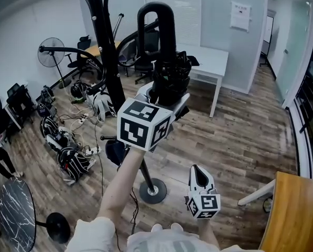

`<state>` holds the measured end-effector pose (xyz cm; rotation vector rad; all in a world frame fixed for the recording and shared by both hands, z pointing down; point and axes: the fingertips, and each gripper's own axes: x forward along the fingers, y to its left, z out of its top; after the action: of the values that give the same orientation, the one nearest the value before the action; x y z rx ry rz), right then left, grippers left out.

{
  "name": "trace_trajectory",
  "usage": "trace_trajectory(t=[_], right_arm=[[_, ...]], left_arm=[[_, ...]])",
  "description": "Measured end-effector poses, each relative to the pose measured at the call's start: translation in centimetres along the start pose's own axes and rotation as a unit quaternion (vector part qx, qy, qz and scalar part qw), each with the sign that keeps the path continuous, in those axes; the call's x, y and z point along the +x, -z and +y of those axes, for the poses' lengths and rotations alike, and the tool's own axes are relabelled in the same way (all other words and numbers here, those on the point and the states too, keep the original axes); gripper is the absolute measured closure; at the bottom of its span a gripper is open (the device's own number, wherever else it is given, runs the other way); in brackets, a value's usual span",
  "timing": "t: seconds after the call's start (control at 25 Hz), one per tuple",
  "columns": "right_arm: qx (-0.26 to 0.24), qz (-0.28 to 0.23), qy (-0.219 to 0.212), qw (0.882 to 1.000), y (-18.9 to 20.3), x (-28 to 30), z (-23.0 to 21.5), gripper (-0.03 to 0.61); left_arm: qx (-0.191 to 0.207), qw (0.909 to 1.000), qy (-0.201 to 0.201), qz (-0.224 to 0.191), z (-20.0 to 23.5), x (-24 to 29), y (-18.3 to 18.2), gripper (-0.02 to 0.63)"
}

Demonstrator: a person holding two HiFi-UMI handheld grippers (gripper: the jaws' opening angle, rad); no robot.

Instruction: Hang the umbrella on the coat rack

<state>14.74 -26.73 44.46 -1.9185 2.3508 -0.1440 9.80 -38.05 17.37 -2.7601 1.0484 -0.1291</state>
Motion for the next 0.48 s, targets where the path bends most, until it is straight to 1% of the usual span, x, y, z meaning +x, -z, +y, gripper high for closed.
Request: trace_trajectory(t=[0.12, 0.24, 0.4, 0.48], right_arm=[[0.002, -0.006, 0.004, 1.0, -0.1, -0.4, 0.0, 0.548], [0.005, -0.008, 0.012, 1.0, 0.1, -0.8, -0.8, 0.548], [0.016, -0.003, 0.023, 1.0, 0.5, -1.4, -1.9, 0.548], [0.022, -0.001, 0.024, 0.999, 0.7, -1.7, -2.2, 0.548]], left_arm=[[-0.003, 0.9999, 0.011, 0.002, -0.3, 1.0, -0.3, 0.315], [-0.009, 0.9999, 0.01, 0.006, -0.1, 2.0, 0.0, 0.315], [-0.029, 0.9994, 0.014, 0.009, 0.3, 2.7, 0.3, 0.315], [-0.031, 0.9993, 0.011, 0.014, 0.5, 3.0, 0.5, 0.315]])
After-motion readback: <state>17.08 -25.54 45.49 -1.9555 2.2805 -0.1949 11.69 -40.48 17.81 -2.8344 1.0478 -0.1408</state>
